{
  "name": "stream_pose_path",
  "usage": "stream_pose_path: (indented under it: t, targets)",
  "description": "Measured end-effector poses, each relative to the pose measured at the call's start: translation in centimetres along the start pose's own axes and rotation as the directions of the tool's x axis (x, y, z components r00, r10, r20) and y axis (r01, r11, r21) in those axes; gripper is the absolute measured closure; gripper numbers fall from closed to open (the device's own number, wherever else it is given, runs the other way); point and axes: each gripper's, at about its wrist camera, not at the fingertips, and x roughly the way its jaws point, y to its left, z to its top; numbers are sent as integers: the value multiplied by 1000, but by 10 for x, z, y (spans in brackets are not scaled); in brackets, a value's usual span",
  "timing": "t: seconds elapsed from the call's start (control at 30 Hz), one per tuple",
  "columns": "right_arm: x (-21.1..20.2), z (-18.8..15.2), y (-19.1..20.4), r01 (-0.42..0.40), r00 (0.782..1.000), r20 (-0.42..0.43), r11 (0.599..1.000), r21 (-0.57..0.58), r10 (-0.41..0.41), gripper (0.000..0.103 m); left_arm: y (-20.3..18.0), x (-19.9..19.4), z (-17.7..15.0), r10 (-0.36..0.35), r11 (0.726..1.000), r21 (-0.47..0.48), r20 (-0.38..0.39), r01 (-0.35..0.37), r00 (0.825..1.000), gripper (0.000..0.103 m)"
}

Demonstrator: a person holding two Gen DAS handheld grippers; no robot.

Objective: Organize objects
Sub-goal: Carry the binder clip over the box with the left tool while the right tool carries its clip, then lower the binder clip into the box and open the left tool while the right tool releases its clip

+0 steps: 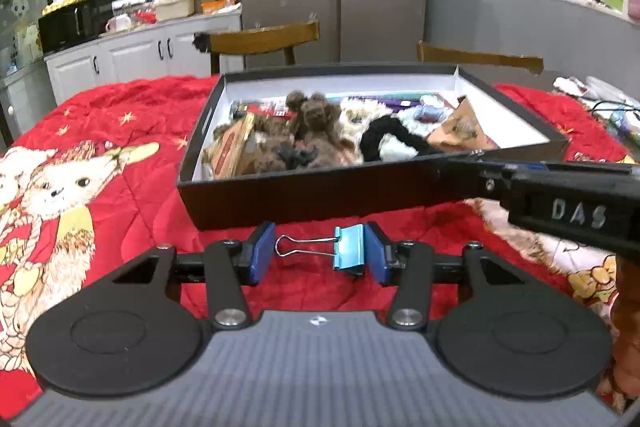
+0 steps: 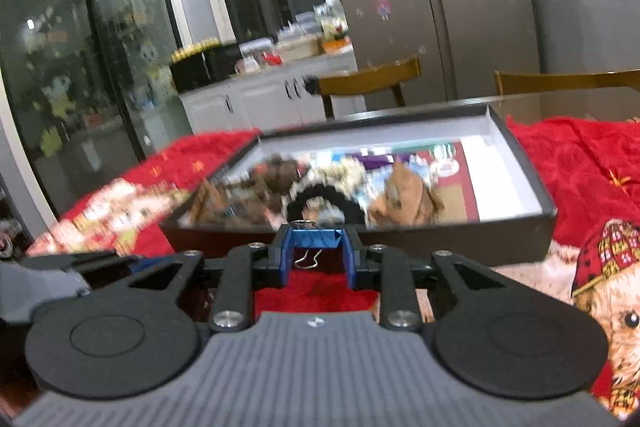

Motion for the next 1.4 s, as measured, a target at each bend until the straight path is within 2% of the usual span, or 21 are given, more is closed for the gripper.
stream_pose_path:
  t: [0.07,0.17,0.3,0.43,0.5,0.57,0.67,0.77,0.83,0.97,1.23,1.4]
  targets:
    - [-9,11,-6,-19,999,35,999,39,18,74,0,-5,5,-4,1000,-5,22,4,1000,49]
    - [-13,34,-17,-2,997,74,996,92,-5,74,0,-14,22,-15,1000,-19,63,16,998,49]
    - [-3,68,-36,8,998,61,989,149,-17,74,0,-14,58,-42,998,-33,94,45,995,49]
    - [22,96,-57,49,998,32,980,193,-57,74,0,11,100,-99,991,-82,70,105,993,49]
    - [38,100,-69,56,998,16,975,216,-61,74,-3,27,113,-140,985,-95,56,145,989,49]
    - [53,97,-82,71,997,-6,970,234,-72,74,-9,44,119,-146,983,-107,44,149,988,49]
    - [73,84,-95,91,995,-54,964,252,-80,74,-22,67,118,-129,986,-100,22,131,991,49]
    - [86,74,-102,122,990,-104,964,235,-100,74,-30,83,111,-142,986,-87,3,142,990,49]
    - [89,69,-106,149,986,-113,960,238,-125,74,-35,94,106,-133,989,-63,-11,132,991,49]
    - [93,64,-103,138,987,-113,970,201,-117,74,-39,109,95,-92,995,-29,-28,91,995,49]
    - [98,57,-93,140,983,-136,978,155,-120,74,-44,112,85,-69,997,33,16,68,997,48]
    - [99,56,-95,126,986,-134,978,168,-104,73,-50,109,80,-33,997,77,55,29,998,48]
